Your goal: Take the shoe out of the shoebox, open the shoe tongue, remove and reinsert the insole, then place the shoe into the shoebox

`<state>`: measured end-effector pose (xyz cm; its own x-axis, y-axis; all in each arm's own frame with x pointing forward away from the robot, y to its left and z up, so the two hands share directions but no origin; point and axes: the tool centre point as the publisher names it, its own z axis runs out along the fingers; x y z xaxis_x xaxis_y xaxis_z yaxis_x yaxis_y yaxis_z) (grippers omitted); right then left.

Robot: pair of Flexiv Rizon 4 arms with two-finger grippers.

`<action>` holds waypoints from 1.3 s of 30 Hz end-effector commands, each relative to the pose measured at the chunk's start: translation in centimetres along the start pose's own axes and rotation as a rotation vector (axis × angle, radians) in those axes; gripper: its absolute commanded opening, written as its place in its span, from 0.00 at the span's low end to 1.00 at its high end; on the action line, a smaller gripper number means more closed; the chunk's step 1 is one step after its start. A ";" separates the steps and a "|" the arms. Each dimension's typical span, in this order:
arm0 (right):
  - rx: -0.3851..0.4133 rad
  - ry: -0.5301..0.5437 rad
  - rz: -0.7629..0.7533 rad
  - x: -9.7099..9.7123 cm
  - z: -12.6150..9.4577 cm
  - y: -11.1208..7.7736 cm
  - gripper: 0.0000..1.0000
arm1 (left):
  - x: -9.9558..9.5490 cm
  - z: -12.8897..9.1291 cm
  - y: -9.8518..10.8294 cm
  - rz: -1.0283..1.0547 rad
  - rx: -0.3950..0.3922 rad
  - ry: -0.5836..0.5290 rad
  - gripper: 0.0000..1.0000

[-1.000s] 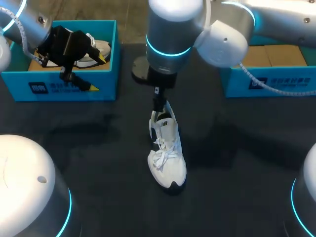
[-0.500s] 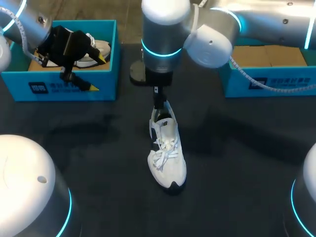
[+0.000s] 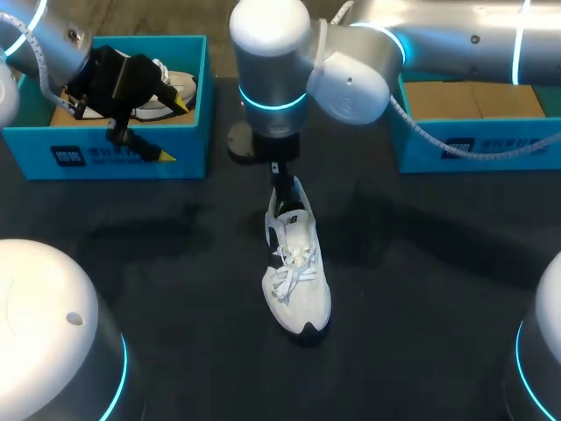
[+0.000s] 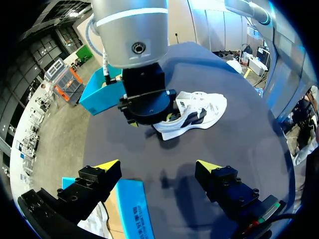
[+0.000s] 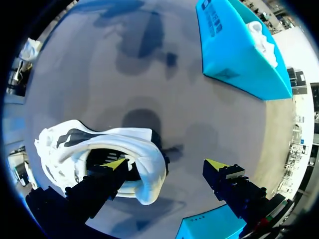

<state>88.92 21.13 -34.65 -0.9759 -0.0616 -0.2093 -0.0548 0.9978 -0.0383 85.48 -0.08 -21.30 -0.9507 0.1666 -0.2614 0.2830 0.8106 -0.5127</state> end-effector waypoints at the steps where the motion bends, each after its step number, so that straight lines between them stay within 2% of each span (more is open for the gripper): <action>1: -0.004 0.002 0.005 0.0 1.3 -0.5 1.00 | 0.1 -0.1 -0.1 0.000 -0.003 0.001 1.00; 8: 0.018 -0.004 -0.006 0.1 2.6 -0.9 1.00 | 0.1 -0.1 -0.1 0.000 -0.003 0.001 1.00; 11: 0.023 0.007 -0.004 0.1 3.0 -1.0 0.95 | 0.1 -0.1 -0.1 0.000 -0.003 0.001 1.00; 12: 0.025 0.011 0.005 0.1 3.0 -1.0 0.86 | 0.1 -0.1 -0.1 0.000 -0.003 0.001 1.00; 13: 0.021 0.013 0.015 0.1 3.1 -1.1 0.72 | 0.1 -0.1 -0.1 0.000 -0.003 0.001 1.00; 16: 0.021 0.016 0.018 0.0 3.1 -1.1 0.50 | 0.1 -0.1 -0.1 0.000 -0.003 0.001 1.00; 23: 0.034 0.035 0.024 0.7 4.0 -1.0 0.41 | 0.1 -0.1 -0.1 0.000 -0.003 0.001 1.00; 25: 0.046 0.052 0.029 1.1 4.5 -1.1 0.30 | 0.1 -0.1 -0.1 0.000 -0.003 0.001 1.00; 26: 0.054 0.057 0.034 1.4 4.7 -1.3 0.14 | 0.1 -0.1 -0.1 0.000 -0.003 0.001 1.00; 28: 0.061 0.061 0.047 1.6 4.7 -1.5 0.00 | 0.1 -0.1 -0.1 0.000 -0.003 0.001 1.00; 33: 0.061 0.051 0.068 1.6 2.1 -1.9 0.00 | 0.1 -0.1 -0.1 0.000 -0.003 0.001 1.00; 39: 0.038 0.063 0.086 1.7 -3.5 -1.7 0.00 | 0.1 -0.1 -0.1 0.000 -0.003 0.001 1.00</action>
<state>87.65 20.40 -35.42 -0.9898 0.0158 -0.1414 0.0253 0.9975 -0.0656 85.48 -0.08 -21.30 -0.9507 0.1666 -0.2614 0.2830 0.8106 -0.5126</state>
